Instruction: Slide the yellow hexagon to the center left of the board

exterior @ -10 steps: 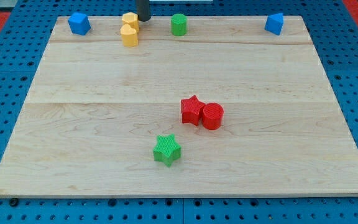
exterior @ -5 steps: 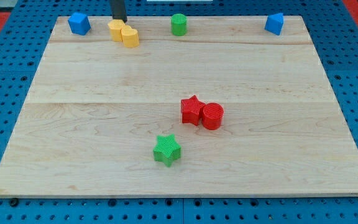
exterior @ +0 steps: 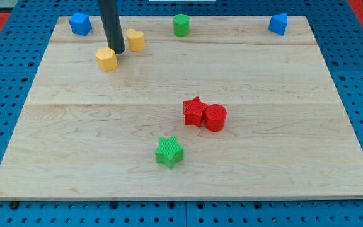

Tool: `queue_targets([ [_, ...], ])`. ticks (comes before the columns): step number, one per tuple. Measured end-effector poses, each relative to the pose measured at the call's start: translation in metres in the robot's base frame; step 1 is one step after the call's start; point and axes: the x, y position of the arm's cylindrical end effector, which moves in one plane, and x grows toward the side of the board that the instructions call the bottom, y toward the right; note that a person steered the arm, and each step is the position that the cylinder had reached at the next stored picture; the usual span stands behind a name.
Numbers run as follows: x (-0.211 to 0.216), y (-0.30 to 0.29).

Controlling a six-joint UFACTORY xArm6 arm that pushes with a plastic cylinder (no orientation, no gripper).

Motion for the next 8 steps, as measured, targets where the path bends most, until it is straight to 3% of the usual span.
queue_targets([
  [8,0.064,-0.04],
])
